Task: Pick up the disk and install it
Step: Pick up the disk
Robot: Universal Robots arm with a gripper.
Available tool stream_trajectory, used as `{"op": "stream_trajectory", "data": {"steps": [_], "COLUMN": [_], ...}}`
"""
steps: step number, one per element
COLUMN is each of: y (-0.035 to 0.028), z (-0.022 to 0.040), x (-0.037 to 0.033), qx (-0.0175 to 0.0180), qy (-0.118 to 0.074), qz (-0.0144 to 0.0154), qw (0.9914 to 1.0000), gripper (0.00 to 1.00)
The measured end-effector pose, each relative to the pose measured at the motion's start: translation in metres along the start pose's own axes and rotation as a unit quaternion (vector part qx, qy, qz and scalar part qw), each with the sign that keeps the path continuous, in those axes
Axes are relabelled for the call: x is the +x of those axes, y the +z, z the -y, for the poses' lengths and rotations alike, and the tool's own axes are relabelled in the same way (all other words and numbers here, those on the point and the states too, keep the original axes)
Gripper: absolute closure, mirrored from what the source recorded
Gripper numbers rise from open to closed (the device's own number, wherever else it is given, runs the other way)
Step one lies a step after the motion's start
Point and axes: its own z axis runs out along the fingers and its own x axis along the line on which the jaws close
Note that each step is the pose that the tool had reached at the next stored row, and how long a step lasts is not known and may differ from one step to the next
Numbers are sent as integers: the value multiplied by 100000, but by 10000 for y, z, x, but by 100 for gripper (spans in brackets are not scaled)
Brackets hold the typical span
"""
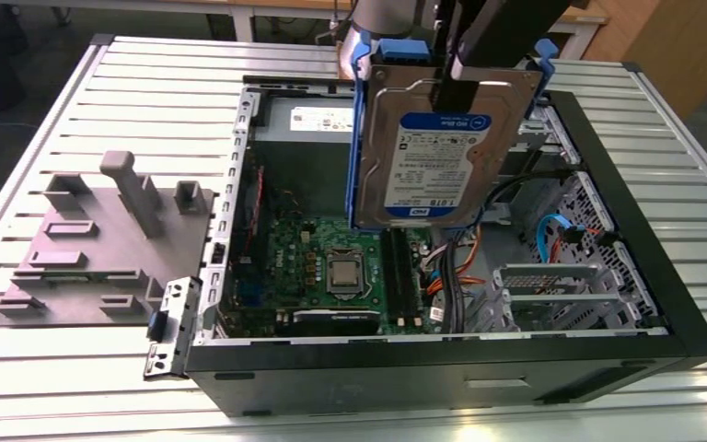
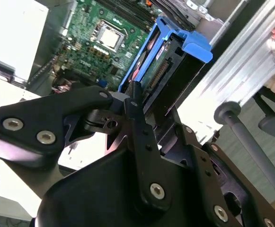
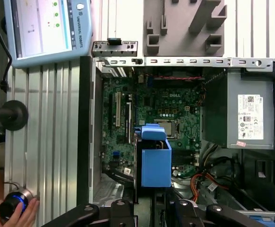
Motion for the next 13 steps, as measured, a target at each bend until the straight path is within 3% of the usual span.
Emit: {"op": "stream_trajectory", "data": {"steps": [7,13], "y": [0,1], "z": [10,94], "x": [0,-1], "qx": [1,0], "qy": [-11,0], "qz": [78,84], "qw": [100000,100000], "gripper": [65,65]}}
